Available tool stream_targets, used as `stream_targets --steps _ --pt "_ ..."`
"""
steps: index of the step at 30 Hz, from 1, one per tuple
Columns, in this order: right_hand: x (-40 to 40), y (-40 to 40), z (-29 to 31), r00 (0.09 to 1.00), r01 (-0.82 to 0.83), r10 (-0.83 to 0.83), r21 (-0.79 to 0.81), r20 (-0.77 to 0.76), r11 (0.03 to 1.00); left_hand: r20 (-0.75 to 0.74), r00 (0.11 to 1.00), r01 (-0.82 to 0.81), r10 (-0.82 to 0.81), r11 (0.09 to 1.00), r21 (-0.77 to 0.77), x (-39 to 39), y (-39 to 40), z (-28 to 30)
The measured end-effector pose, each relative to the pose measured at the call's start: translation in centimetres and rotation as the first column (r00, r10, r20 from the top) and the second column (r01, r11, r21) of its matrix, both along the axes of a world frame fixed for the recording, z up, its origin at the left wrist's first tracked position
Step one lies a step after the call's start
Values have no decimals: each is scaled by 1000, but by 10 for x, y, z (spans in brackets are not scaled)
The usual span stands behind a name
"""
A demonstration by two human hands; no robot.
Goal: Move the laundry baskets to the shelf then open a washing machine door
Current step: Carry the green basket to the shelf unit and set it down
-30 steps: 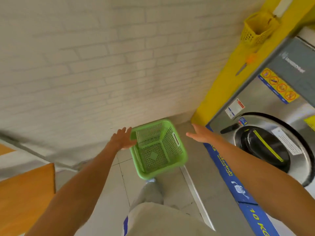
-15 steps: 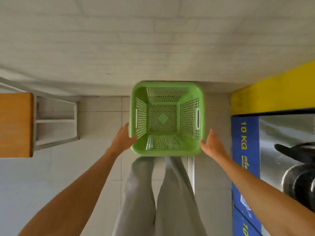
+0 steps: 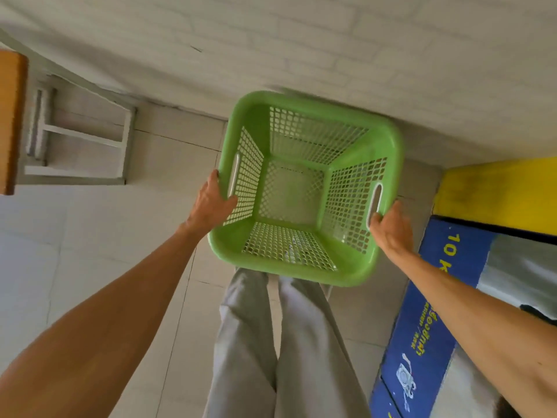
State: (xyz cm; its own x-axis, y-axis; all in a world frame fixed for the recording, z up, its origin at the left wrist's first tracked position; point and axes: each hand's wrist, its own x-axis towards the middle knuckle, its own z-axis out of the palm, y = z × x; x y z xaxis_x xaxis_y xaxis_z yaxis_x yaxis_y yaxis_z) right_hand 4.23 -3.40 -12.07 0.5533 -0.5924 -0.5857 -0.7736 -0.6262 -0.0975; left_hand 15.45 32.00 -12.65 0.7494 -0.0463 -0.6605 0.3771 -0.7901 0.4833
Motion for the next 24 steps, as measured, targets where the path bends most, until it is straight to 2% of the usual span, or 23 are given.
stream_targets --steps 4,9,13,16,20,24 --pt "8 31 104 987 -150 151 -23 51 988 88 977 -191 193 981 -36 -34 47 110" --pt "26 107 211 935 -291 254 126 247 949 247 847 -477 470 878 -37 -108 130 240" --pt "32 205 277 842 -448 312 251 439 858 348 626 -729 698 682 -59 -194 194 318" --pt "23 283 319 758 -600 393 322 521 732 367 434 -863 823 496 -92 -275 240 355" --pt "-4 395 357 640 -752 504 341 580 564 465 236 -939 854 323 -118 -376 294 379" --pt "-41 508 381 560 -826 535 369 633 427 462 -10 -971 887 103 -217 -461 352 390"
